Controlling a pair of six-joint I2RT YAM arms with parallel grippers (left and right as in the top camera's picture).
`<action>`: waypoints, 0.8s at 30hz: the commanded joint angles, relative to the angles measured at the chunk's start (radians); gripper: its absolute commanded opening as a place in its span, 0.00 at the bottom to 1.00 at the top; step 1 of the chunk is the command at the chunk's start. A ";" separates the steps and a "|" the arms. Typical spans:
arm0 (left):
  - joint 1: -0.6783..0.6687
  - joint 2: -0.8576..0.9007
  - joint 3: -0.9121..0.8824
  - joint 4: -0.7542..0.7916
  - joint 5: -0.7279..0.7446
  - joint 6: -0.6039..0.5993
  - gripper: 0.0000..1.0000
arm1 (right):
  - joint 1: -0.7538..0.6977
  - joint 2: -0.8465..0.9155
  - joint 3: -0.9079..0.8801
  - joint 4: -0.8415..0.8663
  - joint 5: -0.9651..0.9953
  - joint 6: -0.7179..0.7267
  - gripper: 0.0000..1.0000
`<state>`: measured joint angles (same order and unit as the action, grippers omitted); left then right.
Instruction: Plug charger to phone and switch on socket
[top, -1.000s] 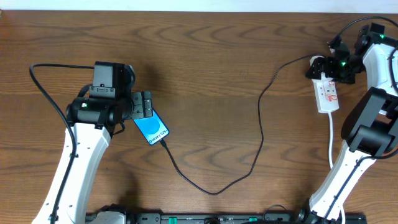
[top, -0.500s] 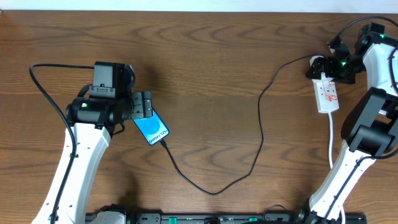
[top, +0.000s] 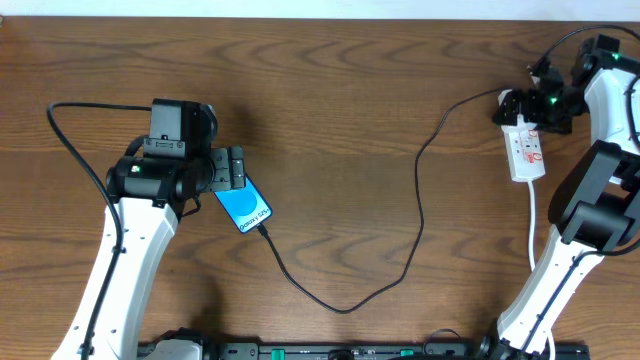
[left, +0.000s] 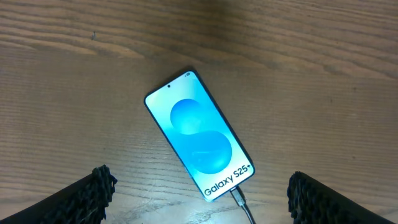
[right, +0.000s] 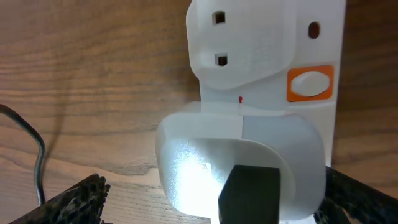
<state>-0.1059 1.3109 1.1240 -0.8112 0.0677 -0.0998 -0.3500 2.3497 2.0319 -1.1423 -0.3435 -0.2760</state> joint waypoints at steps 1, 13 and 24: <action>0.000 -0.003 0.016 -0.003 -0.016 0.014 0.91 | 0.002 0.008 0.042 0.001 -0.025 0.010 0.99; 0.000 -0.003 0.016 -0.003 -0.016 0.013 0.91 | 0.002 0.008 0.042 -0.055 -0.025 0.011 0.99; 0.000 -0.003 0.016 -0.003 -0.016 0.014 0.91 | 0.009 0.008 0.040 -0.077 -0.025 0.033 0.99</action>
<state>-0.1059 1.3109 1.1240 -0.8112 0.0677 -0.0998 -0.3504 2.3497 2.0598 -1.2079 -0.3325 -0.2646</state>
